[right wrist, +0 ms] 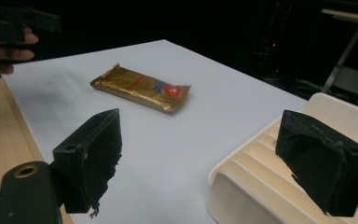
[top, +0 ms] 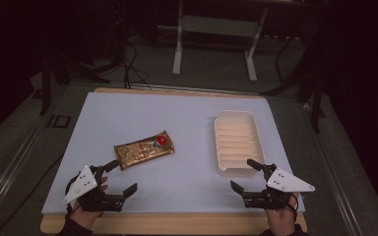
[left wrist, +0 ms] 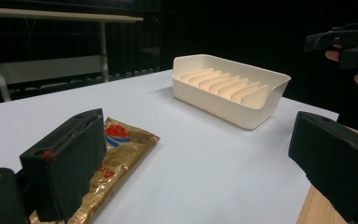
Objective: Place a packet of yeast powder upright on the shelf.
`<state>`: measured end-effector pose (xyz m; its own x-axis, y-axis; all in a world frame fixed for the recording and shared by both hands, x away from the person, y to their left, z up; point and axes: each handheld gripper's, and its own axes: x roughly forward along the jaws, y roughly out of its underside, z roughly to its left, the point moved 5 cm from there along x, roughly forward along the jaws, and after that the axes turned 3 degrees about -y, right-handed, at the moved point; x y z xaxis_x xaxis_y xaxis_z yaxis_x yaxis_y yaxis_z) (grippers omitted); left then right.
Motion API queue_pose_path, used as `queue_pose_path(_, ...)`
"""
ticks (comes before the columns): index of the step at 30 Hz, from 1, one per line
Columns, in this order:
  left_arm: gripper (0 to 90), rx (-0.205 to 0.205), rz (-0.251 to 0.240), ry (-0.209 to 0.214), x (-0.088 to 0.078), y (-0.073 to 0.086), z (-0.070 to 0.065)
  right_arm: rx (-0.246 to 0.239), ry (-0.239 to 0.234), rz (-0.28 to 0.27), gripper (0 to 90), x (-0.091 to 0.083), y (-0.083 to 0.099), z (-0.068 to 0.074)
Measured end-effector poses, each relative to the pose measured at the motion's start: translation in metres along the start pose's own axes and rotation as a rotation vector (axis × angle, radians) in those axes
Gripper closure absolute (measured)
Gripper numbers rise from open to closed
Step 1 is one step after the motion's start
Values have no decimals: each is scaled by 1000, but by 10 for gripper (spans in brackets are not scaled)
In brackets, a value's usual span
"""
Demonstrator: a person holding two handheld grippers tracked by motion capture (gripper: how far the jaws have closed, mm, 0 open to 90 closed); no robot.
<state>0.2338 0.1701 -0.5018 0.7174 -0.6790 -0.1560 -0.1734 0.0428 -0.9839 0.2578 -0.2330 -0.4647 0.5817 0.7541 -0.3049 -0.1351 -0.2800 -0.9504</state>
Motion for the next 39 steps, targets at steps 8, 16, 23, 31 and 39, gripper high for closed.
queue_pose_path(8, 47, 61, -22, 48, -6, -10, -6, -14, -17, -3, 139, 0, -1, 2)
queue_pose_path(16, 48, 41, -34, 85, -5, -12, -14, -15, -15, 14, 124, -1, -3, 6)
queue_pose_path(23, 31, -30, -4, 70, -7, -18, -16, -20, -37, 26, 105, 0, -7, 12)
queue_pose_path(31, 26, -17, 37, 117, -7, -27, -17, -23, -35, 21, 98, 2, -12, 20)
queue_pose_path(39, 30, 9, 70, 140, 5, -37, -17, -21, -43, 17, 100, 2, -16, 24)
